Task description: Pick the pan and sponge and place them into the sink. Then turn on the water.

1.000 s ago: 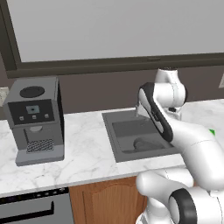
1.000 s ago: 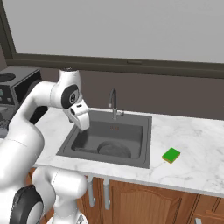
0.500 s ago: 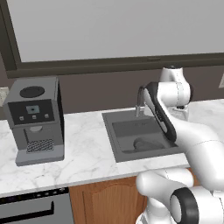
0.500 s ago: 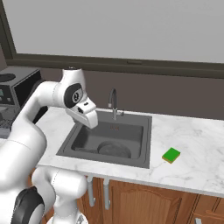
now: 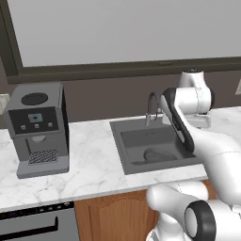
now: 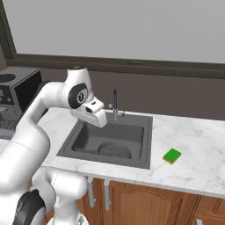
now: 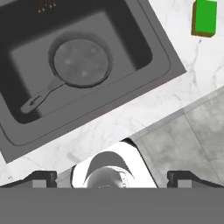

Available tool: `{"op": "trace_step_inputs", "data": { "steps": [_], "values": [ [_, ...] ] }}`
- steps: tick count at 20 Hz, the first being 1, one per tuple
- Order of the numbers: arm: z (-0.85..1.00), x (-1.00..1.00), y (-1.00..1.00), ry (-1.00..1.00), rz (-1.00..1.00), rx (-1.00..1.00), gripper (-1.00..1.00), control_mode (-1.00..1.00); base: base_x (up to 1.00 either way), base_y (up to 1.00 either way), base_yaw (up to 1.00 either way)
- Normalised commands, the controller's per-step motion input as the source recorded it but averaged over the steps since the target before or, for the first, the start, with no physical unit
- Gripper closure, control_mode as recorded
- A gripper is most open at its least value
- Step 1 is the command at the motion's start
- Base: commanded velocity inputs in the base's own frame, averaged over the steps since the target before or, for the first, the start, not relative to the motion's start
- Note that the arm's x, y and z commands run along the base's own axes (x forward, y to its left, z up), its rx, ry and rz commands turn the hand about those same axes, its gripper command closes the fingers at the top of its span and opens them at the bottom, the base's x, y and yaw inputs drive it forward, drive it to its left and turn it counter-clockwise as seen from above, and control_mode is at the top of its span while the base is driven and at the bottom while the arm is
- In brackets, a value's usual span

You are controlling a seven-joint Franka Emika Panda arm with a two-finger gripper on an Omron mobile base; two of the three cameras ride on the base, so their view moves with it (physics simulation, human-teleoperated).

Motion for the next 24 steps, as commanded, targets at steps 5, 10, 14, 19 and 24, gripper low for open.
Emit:
{"op": "trace_step_inputs", "data": {
  "steps": [5, 10, 14, 19, 24],
  "values": [
    [0.07, 0.0, -0.32, -0.01, 0.0, -0.02, -1.0, -1.0, 0.0, 0.0, 0.0],
    [0.05, 0.0, -0.36, -0.02, 0.0, -0.01, -1.0, -1.0, 0.0, 0.0, 0.0],
    [0.0, 0.0, -0.33, -0.01, 0.01, 0.0, -1.0, -1.0, 0.0, 0.0, 0.0],
    [0.0, 0.0, -0.28, 0.0, 0.03, 0.01, -1.0, -1.0, 0.0, 0.0, 0.0],
    [0.0, 0.0, -0.29, 0.0, 0.06, 0.03, -1.0, -1.0, 0.0, 0.0, 0.0]
  ]
}}
